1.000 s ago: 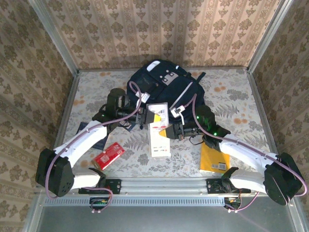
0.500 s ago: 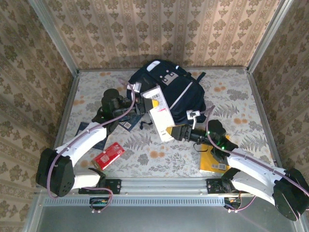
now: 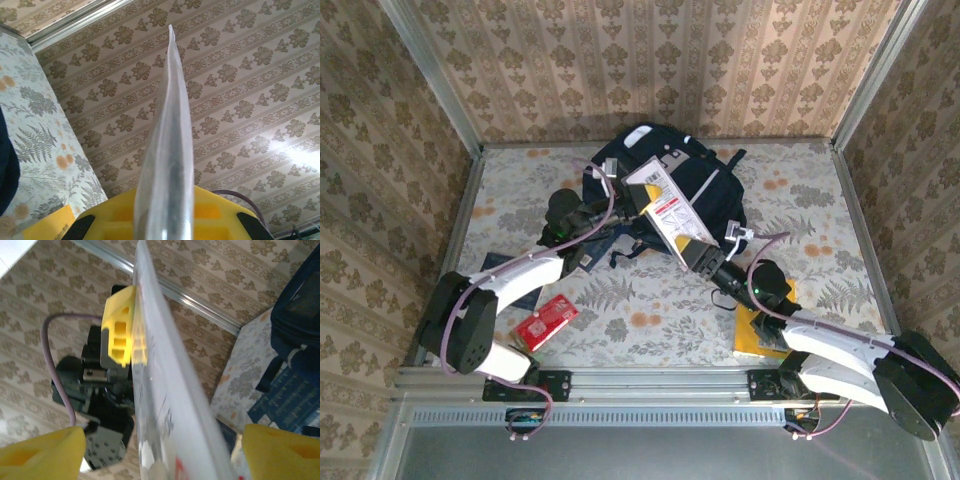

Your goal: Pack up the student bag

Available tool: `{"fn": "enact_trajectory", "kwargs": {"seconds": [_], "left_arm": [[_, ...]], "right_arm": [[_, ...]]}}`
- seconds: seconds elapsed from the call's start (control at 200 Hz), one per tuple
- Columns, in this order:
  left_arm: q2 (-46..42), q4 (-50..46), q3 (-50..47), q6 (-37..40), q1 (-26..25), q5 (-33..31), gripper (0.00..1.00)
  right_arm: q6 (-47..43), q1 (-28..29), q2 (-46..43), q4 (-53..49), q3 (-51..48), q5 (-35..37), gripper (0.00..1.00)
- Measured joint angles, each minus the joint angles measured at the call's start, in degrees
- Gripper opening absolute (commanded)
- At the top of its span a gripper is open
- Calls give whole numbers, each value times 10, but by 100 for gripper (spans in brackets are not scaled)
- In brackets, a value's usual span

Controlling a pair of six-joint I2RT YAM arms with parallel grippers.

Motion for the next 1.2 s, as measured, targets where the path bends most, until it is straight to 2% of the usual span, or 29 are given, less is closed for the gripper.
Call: {"fn": "enact_trajectory", "kwargs": {"seconds": [0.13,0.265,0.375,0.42,0.46,0.545,0.585,0.64,0.78,0.895,0.97,1.05,1.2], "left_arm": [[0,13,0,-2,-2,-9,0],[0,17,0,-6,-2,-19,0],[4,26,0,-10,-2,-22,0],[11,33,0,-16,-2,-22,1],[18,41,0,-21,-2,-22,14],[30,49,0,-26,-2,-21,47],[35,47,0,-24,-2,-18,56],[40,39,0,-25,-1,-12,62],[41,-6,1,2,18,3,67],[41,-167,48,93,31,1,69],[44,-333,130,193,25,-23,70],[63,-468,240,289,10,-46,71],[163,-591,417,393,0,-48,66]], "right_arm": [[16,0,11,22,16,16,52],[30,1,11,30,16,45,20],[41,1,11,30,16,59,0],[40,1,11,31,16,63,0],[41,1,11,29,16,65,0],[38,1,10,26,15,70,0],[36,1,6,21,15,73,0],[31,-3,-10,5,10,80,0],[-2,-24,-106,-98,4,106,0],[-55,-34,-229,-244,15,163,0],[-90,-40,-291,-335,32,207,0],[-127,-49,-341,-427,52,254,0],[-176,-64,-377,-536,64,303,0]]}}
